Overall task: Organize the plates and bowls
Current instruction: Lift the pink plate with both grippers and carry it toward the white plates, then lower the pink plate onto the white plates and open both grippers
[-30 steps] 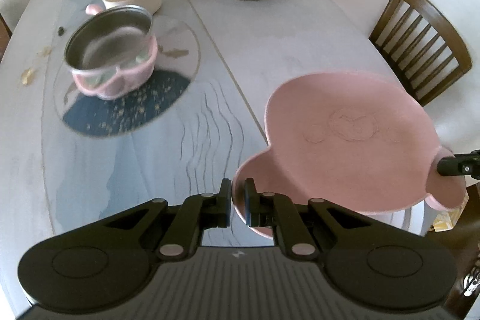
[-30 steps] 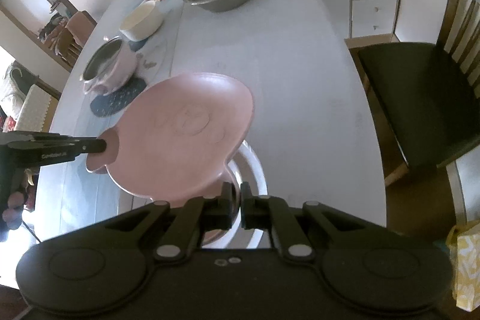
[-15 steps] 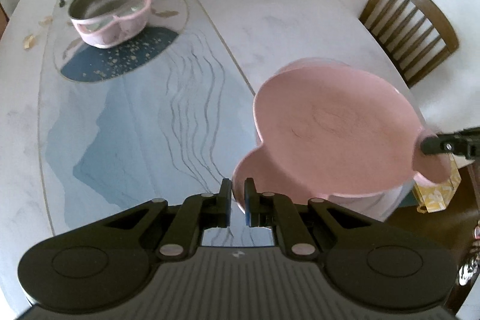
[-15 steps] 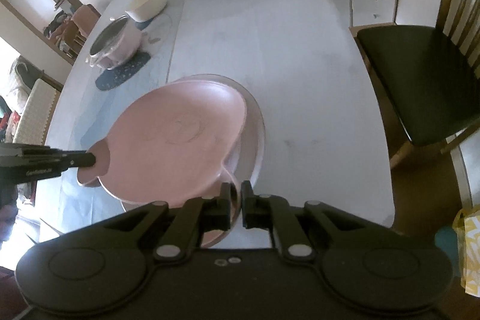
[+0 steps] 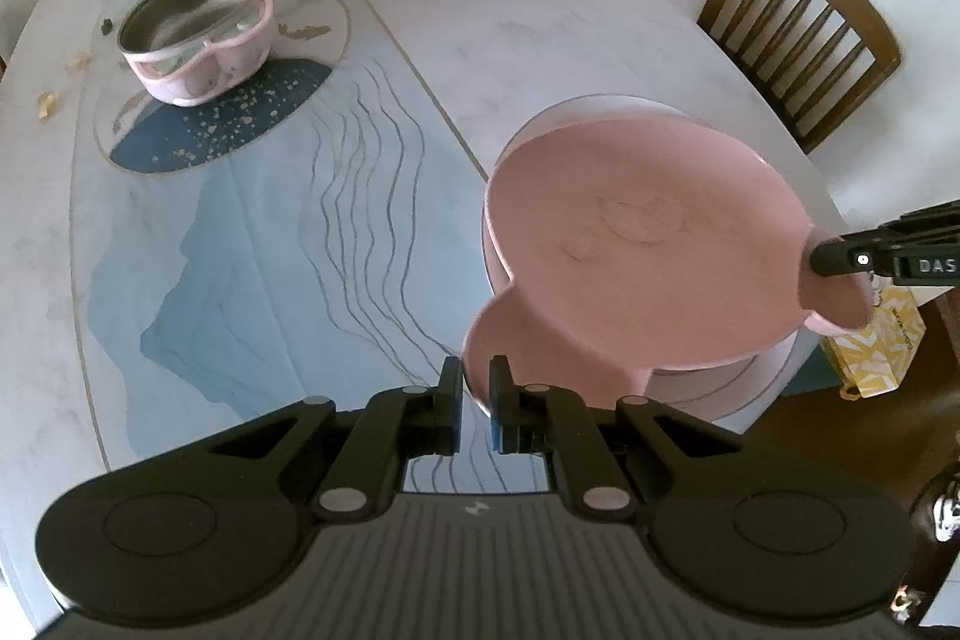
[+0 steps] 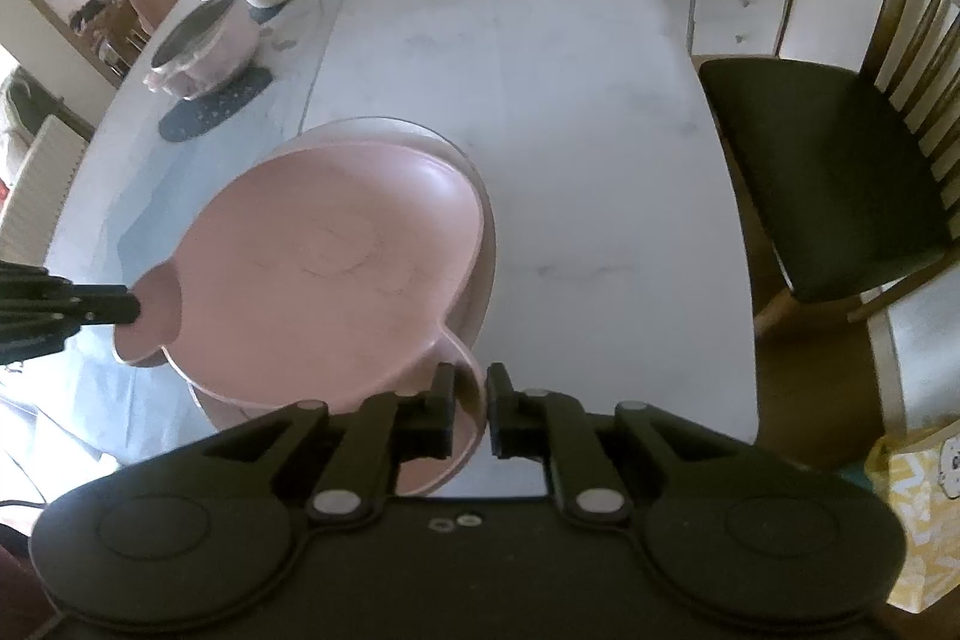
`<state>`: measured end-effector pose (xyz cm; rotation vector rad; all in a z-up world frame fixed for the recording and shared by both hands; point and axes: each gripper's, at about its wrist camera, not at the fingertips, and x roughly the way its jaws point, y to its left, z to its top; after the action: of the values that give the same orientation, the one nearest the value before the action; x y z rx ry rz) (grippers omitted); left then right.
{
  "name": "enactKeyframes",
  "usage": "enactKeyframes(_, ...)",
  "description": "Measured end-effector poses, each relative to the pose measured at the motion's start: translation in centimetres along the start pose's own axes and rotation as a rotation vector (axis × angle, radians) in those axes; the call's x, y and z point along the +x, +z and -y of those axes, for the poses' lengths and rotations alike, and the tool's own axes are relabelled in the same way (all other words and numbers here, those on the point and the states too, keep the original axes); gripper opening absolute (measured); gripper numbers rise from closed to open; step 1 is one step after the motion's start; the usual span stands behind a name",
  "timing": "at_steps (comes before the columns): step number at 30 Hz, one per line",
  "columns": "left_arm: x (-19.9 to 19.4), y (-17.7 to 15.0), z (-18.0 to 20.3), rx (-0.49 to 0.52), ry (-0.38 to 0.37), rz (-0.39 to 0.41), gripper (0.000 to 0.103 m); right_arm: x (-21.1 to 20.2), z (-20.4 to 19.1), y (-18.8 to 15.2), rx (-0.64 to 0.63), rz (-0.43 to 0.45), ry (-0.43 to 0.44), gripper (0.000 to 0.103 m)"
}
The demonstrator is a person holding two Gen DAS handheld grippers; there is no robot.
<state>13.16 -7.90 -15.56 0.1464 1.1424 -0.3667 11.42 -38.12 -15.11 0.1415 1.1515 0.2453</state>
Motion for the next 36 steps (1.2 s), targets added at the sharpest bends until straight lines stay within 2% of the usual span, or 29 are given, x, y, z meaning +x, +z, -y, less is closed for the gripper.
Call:
enactKeyframes(7, 0.0, -0.1, -0.6, -0.040, -0.042, -0.017, 0.008, -0.1, -0.1, 0.4, 0.008, 0.002, -0.038, 0.029)
enactKeyframes(10, 0.0, -0.2, -0.8, -0.041, -0.053, -0.021, 0.008, -0.5, -0.1, 0.6, 0.013, 0.006, -0.046, 0.029)
enactKeyframes(20, 0.3, -1.0, -0.7, 0.010, -0.063, -0.026, 0.008, -2.2, -1.7, 1.0, -0.026, 0.038, -0.040, 0.051)
enactKeyframes(23, 0.3, -1.4, -0.4, 0.045, -0.063, -0.026, 0.009, -2.3, -2.1, 1.2, -0.032, 0.041, -0.039, 0.053)
enactKeyframes(29, -0.3, -1.5, -1.1, 0.001, -0.094, -0.008, 0.009, -2.3, -3.2, 1.4, -0.038, 0.039, -0.031, 0.053)
enactKeyframes(36, -3.4, -1.0, -2.3, -0.032, -0.102, 0.095, 0.009, -3.6, -5.3, 2.3, -0.047, 0.076, -0.003, 0.058)
